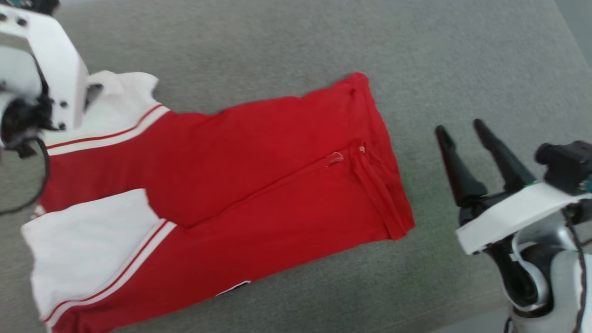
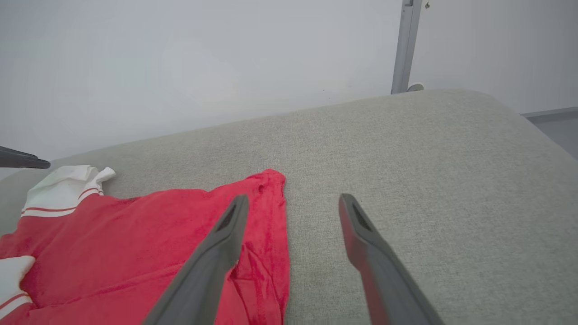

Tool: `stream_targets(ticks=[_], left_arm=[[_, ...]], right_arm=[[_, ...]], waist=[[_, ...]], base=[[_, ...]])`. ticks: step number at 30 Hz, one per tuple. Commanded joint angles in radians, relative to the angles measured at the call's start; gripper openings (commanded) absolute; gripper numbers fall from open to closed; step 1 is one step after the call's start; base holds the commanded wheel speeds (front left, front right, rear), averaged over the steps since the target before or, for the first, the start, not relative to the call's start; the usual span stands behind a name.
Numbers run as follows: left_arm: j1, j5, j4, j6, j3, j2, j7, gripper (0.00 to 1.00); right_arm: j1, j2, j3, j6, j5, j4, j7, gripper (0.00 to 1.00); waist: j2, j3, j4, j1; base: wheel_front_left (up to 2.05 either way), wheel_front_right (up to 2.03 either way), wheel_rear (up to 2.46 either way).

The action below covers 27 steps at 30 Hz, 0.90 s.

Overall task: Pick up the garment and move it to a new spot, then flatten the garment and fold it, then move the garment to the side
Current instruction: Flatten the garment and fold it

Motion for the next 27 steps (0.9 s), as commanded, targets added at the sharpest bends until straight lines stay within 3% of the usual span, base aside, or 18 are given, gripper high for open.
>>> stream_targets(ticks=[1,11,12,14,20,27], left_arm=[[-0.012,0.001,0.013,0.0,0.001,-0.001,-0.001,1.0],[-0.071,0.039,0.311,-0.025,-0.05,-0.075,0.029,1.0],[-0.066,0.038,0.332,-0.03,-0.056,-0.084,0.032,0.0],[-0.069,0.037,0.372,-0.021,-0.055,-0.098,0.029,0.0],[-0.113,0.041,0.435,-0.052,-0.057,-0.154,-0.006,0.0],[-0.181,0.044,0.479,-0.087,-0.057,-0.231,-0.047,0.0]], right_arm=[[-0.016,0.007,0.005,0.0,0.006,0.003,-0.008,1.0],[-0.071,-0.006,0.078,0.0,0.041,0.055,0.016,1.0],[-0.08,-0.008,0.078,0.0,0.042,0.059,0.026,1.0],[-0.107,-0.017,0.087,0.0,0.038,0.068,0.053,1.0],[-0.24,-0.036,0.099,0.0,0.05,0.154,0.141,1.0],[-0.435,-0.068,0.128,0.0,0.033,0.355,0.256,1.0]], waist=[[0.0,0.026,-0.025,0.0],[0.0,0.09,-0.066,0.0],[0.0,0.094,-0.064,0.0],[0.0,0.101,-0.059,0.0],[0.0,0.117,-0.019,0.0],[0.0,0.133,0.045,0.0]], base=[[0.0,0.0,0.0],[0.0,0.0,0.0],[0.0,0.0,0.0],[0.0,0.0,0.0],[0.0,0.0,0.0],[0.0,0.0,0.0]])
